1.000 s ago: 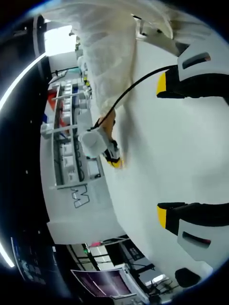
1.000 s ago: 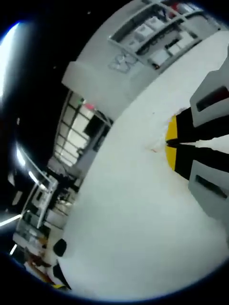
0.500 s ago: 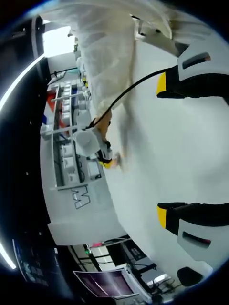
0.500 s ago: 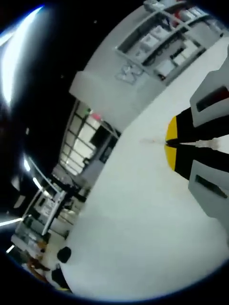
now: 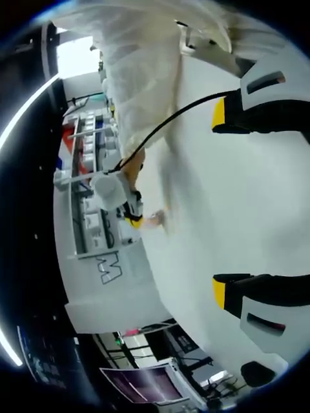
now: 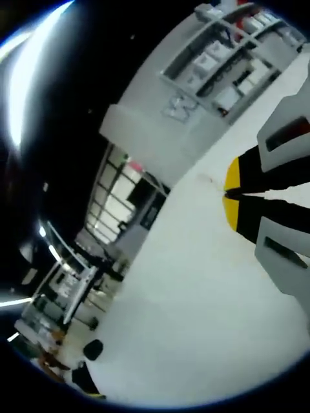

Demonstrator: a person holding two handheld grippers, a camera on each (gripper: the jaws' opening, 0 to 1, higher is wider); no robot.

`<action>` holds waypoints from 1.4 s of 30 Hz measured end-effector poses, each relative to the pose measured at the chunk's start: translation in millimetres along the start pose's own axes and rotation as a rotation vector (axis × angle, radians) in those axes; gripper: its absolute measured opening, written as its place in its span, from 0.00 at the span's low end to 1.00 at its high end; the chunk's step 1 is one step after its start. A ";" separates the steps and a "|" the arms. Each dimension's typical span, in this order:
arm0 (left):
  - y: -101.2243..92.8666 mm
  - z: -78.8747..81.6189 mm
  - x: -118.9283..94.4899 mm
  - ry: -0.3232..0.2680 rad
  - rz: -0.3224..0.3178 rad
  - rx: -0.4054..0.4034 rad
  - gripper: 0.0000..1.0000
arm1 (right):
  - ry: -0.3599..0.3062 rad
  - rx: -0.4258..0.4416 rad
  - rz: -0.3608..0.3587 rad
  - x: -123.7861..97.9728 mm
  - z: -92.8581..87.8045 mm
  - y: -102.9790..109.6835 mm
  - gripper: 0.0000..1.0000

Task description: Open the resealable bag by pulling the two sides of the seal apart until the entire bag opening is separated and visibly accessible.

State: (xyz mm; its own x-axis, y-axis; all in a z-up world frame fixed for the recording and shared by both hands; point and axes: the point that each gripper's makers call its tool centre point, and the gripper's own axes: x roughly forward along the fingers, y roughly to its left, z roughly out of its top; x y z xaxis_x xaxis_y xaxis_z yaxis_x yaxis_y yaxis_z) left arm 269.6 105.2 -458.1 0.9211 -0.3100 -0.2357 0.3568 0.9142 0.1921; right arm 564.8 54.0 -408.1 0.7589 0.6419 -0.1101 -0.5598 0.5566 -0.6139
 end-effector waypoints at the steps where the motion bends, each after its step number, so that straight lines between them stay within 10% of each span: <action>1: 0.2 0.0 0.1 0.000 0.001 0.001 0.89 | -0.003 0.002 0.000 -1.0 1.0 -0.9 0.00; 42: -2.0 1.4 2.0 0.006 -0.006 0.004 0.89 | -0.053 0.017 -0.044 -28.3 16.0 -32.8 0.00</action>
State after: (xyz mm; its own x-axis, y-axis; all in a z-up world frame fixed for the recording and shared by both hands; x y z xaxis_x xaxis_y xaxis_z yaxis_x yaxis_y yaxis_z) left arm 271.0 102.4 -457.6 0.9179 -0.3141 -0.2425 0.3633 0.9111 0.1946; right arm 556.4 26.1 -372.4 0.7642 0.6437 -0.0415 -0.5325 0.5933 -0.6037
